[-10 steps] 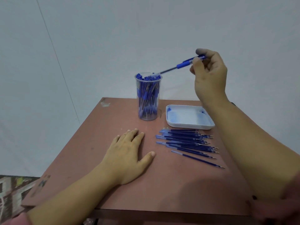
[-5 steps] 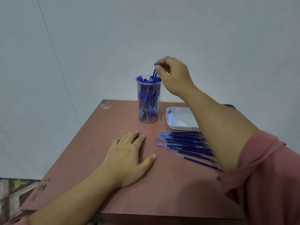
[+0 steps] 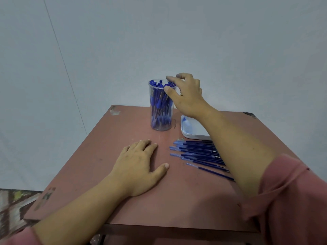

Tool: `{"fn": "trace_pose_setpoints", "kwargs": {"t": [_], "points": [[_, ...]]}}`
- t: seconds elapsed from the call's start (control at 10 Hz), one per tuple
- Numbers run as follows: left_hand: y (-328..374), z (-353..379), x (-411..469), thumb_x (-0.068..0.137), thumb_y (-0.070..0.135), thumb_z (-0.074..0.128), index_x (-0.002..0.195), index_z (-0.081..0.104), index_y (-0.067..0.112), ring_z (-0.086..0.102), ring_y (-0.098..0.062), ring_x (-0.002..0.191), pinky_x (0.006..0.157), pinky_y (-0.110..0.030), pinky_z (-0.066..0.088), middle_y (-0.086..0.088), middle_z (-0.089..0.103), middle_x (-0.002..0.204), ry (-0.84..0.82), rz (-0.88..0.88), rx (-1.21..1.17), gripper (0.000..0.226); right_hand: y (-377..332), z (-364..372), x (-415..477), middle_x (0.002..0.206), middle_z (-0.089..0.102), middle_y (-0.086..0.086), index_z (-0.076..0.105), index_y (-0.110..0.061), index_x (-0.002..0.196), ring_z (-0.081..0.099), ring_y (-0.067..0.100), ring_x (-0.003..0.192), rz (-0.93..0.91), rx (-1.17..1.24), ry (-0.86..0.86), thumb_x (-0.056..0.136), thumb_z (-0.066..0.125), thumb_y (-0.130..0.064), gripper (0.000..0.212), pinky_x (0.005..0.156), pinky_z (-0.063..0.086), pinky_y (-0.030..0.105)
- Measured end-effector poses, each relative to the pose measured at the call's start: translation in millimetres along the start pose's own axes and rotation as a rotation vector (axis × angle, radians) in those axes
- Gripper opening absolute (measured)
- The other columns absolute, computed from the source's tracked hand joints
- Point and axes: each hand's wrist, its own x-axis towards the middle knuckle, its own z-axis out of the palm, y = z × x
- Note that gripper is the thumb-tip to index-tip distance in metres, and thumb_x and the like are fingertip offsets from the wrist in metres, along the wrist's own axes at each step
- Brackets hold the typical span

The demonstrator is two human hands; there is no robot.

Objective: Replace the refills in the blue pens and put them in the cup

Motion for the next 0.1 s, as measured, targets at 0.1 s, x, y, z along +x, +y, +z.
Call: {"fn": "trace_pose_setpoints", "kwargs": {"t": [0.1], "points": [[2.1,-1.8,0.1,0.07,0.08,0.008,0.151,0.026,0.031,0.025,-0.015,0.143,0.117,-0.033,0.017,0.007,0.028,0.156,0.006,-0.011,0.0,0.097,5.5,-0.7,-25.7,0.139,0.038,0.001,0.043,-0.028,0.142,0.026,0.021,0.129,0.002,-0.024,0.062,0.097,0.048,-0.04,0.047,0.103,0.02,0.029]]}}
